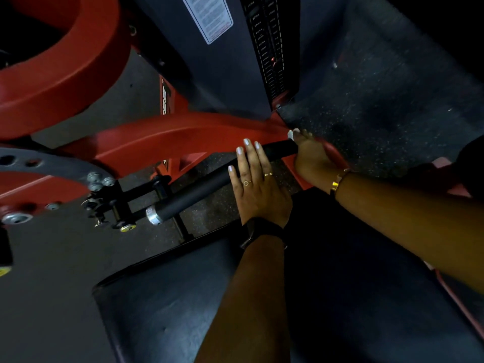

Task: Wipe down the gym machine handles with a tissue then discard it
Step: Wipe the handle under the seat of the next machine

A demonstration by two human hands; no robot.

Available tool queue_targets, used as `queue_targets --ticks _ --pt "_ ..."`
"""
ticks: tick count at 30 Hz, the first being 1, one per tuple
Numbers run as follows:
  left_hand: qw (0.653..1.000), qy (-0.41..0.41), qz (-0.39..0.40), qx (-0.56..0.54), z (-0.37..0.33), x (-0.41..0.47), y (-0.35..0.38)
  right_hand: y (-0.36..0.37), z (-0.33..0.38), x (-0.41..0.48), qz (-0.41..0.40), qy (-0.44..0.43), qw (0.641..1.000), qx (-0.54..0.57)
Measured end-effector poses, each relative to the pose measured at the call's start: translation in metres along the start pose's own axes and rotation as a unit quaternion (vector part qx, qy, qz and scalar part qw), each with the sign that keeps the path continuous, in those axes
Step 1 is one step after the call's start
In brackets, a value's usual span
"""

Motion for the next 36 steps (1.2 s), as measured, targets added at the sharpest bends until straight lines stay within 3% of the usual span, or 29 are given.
queue_targets --ticks 4,7,14,17,19,23,28,31,36 --pt "1.0 0.019 0.004 -0.016 -0.004 0.0 0.002 0.012 0.036 -0.026 -0.031 -0.071 0.991 0.11" --pt "1.0 0.017 0.008 -0.011 -0.003 0.0 0.005 0.009 0.044 -0.014 -0.012 -0.105 0.987 0.12" --pt "1.0 0.016 0.019 -0.007 -0.004 -0.001 0.002 0.005 -0.007 -0.014 -0.004 0.029 0.993 0.113" --pt "1.0 0.012 0.01 -0.006 -0.003 0.0 0.004 0.009 0.023 -0.033 -0.064 -0.039 0.994 0.085" --pt "1.0 0.017 0.005 -0.005 -0.004 0.0 0.003 0.011 0.033 -0.024 -0.061 -0.077 0.991 0.091" --pt "1.0 0.021 0.006 -0.012 -0.004 -0.001 0.002 0.01 0.005 0.011 -0.012 -0.025 0.997 0.073" --pt "1.0 0.021 0.002 -0.021 -0.004 -0.001 0.003 0.009 -0.008 -0.016 0.005 0.072 0.996 0.054" --pt "0.999 0.027 0.002 -0.028 -0.003 -0.001 0.003 0.013 0.0 -0.033 -0.052 0.182 0.967 0.172" --pt "0.989 0.046 0.007 -0.138 0.004 0.003 -0.005 0.012 0.026 -0.058 -0.058 0.151 0.938 0.305"
Point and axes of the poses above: each hand's wrist, its own x-axis towards the middle knuckle, its own y-axis out of the palm, z = x × y, the point moved 7 cm from there along x, towards the middle knuckle, and after that the axes turned 11 degrees about x, right-handed, at the moved point
